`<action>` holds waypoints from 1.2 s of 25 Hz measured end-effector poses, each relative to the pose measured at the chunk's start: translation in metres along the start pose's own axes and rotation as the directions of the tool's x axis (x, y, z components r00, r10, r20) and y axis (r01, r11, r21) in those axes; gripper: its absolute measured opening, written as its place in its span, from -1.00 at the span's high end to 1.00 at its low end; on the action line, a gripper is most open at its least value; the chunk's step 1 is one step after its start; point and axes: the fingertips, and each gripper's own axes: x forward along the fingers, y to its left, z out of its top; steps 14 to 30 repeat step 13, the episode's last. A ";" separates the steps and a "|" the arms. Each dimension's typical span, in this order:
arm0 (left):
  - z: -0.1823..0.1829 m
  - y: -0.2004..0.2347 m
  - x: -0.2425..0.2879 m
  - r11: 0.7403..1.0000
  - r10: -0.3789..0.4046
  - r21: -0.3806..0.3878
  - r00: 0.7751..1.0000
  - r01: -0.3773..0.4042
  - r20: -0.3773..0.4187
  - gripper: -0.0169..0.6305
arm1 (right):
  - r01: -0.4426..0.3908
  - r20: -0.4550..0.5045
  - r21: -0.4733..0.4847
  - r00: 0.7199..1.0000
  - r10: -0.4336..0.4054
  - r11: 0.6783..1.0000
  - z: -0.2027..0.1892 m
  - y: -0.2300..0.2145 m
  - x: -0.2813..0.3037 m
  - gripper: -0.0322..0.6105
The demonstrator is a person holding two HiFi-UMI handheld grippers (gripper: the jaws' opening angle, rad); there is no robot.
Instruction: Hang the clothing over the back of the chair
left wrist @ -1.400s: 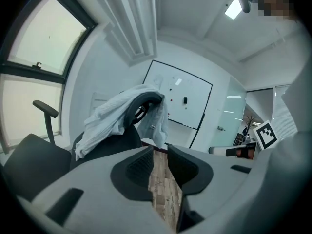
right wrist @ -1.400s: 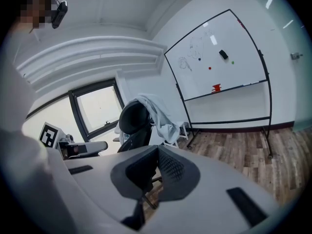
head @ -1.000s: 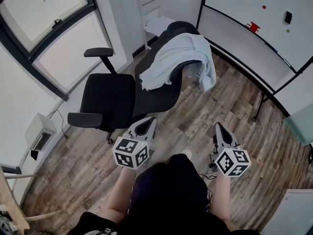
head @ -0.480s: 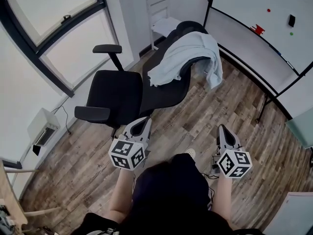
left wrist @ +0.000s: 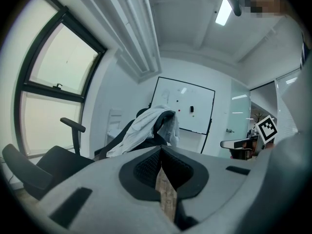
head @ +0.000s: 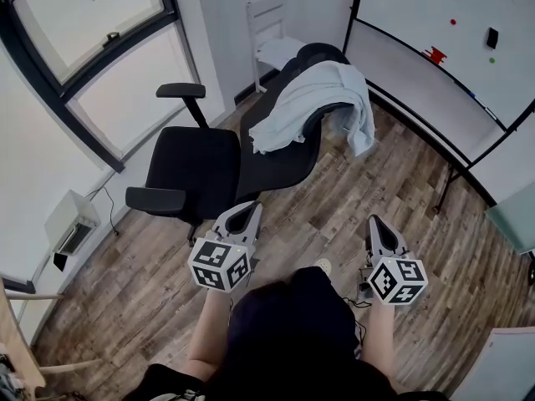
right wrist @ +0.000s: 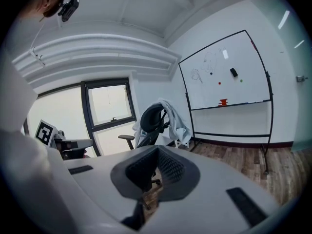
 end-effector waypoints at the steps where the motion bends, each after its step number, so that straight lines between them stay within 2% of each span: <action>1: 0.000 0.000 0.001 1.000 0.000 0.002 1.000 0.000 0.001 0.92 | -0.002 0.000 0.002 1.000 0.002 1.000 0.000 0.000 0.000 0.90; 30: -0.004 -0.007 0.006 1.000 -0.015 0.008 1.000 0.015 -0.020 0.92 | -0.022 -0.012 0.015 1.000 0.023 1.000 -0.007 0.005 0.001 0.90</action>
